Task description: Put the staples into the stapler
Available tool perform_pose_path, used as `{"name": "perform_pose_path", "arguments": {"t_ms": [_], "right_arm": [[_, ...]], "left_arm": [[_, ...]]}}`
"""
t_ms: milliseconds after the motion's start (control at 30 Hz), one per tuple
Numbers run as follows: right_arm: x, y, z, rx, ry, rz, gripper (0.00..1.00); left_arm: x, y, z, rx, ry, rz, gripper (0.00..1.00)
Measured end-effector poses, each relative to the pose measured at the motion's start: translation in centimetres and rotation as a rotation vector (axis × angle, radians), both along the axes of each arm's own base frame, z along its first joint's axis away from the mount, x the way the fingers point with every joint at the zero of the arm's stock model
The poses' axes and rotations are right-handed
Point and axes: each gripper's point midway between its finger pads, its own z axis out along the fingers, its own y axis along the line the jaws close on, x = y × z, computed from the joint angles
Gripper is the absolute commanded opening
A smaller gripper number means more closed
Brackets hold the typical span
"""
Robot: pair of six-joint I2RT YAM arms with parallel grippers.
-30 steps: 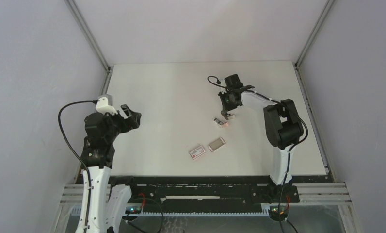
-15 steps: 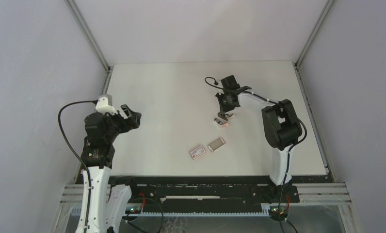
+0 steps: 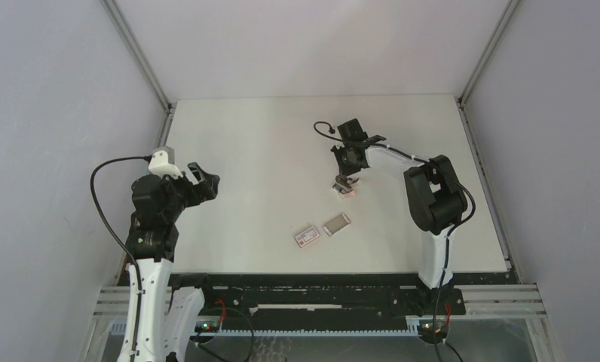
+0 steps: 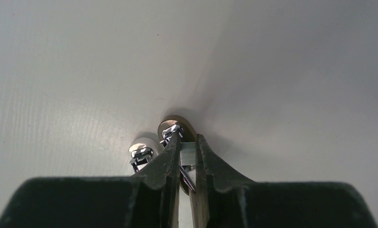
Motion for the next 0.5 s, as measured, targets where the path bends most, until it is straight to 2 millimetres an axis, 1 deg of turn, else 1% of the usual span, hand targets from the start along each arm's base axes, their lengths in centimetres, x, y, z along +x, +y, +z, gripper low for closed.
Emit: {"name": "perform_pose_path", "arguments": {"t_ms": [333,500], "right_arm": [[-0.7,0.8,1.0,0.03,-0.028,-0.018,0.09],[-0.3,1.0,1.4,0.044,-0.056,-0.008,0.09]], "left_arm": [[0.0,0.0,0.0,0.0,0.0,0.0,0.88],[0.0,0.0,0.0,0.0,0.0,0.0,0.88]]}}
